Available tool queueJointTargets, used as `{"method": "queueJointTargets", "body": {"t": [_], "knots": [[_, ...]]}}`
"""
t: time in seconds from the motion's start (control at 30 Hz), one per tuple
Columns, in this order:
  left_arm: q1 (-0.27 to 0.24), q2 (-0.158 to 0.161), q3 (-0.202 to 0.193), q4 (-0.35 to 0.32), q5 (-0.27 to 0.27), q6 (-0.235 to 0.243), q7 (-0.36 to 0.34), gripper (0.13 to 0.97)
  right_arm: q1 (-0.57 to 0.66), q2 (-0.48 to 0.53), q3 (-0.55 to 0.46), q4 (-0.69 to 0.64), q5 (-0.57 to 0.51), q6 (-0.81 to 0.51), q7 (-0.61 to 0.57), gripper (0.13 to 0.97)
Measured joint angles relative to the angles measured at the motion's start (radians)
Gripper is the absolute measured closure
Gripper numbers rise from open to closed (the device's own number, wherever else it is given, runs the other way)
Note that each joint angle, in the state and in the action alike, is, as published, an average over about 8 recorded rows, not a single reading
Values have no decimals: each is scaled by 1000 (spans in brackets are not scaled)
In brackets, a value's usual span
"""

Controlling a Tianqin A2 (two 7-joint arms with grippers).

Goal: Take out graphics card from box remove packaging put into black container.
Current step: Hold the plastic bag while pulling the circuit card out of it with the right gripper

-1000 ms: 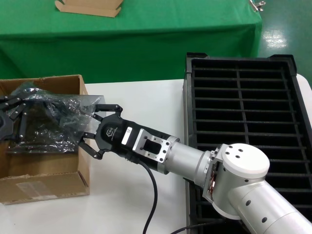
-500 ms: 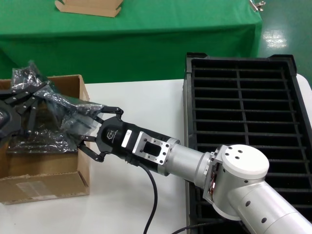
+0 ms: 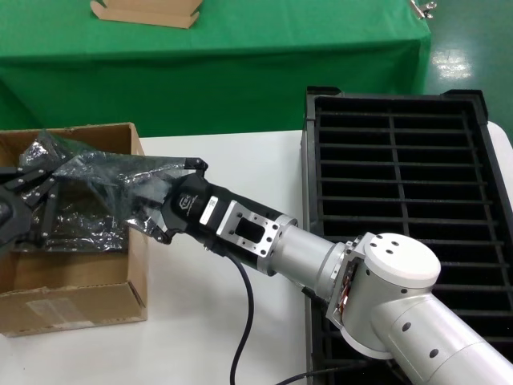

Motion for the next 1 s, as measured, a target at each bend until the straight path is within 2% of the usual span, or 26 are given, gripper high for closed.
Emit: {"method": "queueJointTargets", "body": {"t": [0.23,0.53,0.7,1.0], "knots": [[23,-7,-19,12,5,-12,0,958,3,0,7,-1,9,18,-13,842],[10,-16,-12,46,44,-50,-2,958,-23,3,43,43,-89,5,36,883],[-26,-13,18,77,86,-80,-5,958,-45,10,65,87,-156,-2,80,888],[-108,6,117,126,208,-116,-6,958,-78,29,100,179,-259,3,173,888]]}}
